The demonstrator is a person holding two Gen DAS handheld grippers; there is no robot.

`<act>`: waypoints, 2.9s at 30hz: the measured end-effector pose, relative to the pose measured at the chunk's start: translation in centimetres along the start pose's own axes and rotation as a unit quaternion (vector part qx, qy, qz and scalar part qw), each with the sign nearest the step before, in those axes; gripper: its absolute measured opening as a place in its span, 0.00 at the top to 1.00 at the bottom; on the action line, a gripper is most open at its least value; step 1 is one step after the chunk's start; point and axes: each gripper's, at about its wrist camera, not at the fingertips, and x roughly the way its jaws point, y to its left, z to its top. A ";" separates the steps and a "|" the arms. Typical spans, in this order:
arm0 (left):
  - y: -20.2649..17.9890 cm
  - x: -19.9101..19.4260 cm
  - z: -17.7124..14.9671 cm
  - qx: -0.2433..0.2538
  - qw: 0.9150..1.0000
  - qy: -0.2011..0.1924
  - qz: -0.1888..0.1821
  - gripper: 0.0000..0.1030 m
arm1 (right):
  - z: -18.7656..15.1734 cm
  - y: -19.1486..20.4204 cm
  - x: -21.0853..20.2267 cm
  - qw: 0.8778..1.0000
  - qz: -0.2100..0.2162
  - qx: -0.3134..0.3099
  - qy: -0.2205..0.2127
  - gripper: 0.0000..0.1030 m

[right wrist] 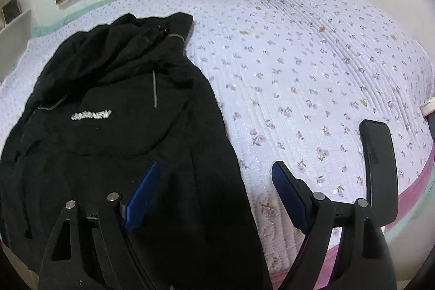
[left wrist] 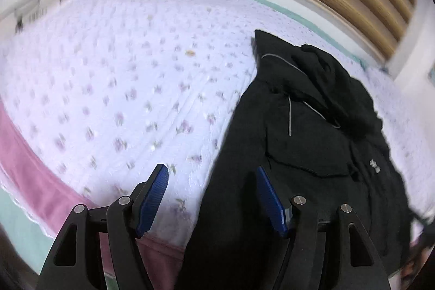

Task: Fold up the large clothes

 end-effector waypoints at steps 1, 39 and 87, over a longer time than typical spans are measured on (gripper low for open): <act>0.0 0.9 -0.5 -0.002 1.000 0.021 -0.016 0.33 | -0.3 0.0 0.9 1.000 0.001 0.001 0.008 0.16; -4.5 -1.4 0.0 0.122 0.972 0.112 -0.170 0.47 | -1.0 2.6 -1.9 0.983 0.151 -0.089 0.062 0.46; 0.1 -7.6 7.0 0.009 0.940 -0.027 -0.340 0.83 | 5.1 -0.9 -9.8 0.963 0.268 -0.001 -0.026 0.82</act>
